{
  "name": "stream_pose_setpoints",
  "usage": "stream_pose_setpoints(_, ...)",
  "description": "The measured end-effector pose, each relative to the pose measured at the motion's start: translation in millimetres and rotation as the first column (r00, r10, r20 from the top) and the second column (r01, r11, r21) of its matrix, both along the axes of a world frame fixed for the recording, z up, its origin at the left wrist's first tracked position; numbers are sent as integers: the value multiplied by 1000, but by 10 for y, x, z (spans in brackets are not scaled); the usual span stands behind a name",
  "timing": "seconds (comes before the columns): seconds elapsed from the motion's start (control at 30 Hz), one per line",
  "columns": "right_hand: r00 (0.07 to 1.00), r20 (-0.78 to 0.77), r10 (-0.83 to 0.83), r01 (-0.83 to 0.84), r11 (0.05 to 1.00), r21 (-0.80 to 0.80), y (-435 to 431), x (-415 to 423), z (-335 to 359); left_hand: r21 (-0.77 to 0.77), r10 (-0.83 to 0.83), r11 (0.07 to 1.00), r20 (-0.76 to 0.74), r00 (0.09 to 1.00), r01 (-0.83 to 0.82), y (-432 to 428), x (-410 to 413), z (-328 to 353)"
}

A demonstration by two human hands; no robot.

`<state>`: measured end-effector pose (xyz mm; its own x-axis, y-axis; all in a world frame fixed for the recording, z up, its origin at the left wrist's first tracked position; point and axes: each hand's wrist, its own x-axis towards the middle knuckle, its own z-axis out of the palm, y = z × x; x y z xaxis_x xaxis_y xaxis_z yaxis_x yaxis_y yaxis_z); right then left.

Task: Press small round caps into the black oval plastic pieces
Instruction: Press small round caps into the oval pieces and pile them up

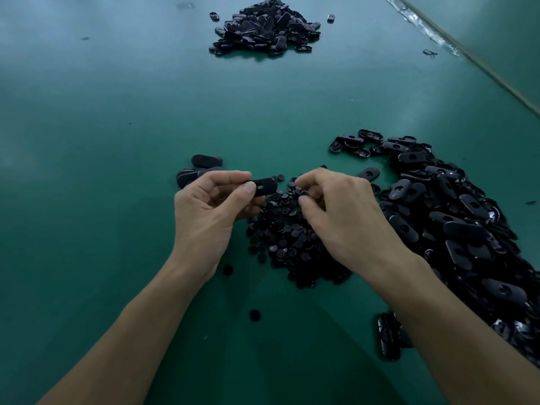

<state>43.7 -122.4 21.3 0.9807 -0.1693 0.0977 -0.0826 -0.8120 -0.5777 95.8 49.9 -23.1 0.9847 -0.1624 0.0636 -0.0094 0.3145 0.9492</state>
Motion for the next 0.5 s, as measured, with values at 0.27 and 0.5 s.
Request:
stream_pose_setpoints(0.27,996,91,-15,6,995,102,16,-10,26,48,20,999,25,999,-22,-16,-9,-12)
stream_pose_setpoints(0.5,980,199,9,-41,986,159,123,-21,104,144,-15,990,82,997,4,-41,-56,9)
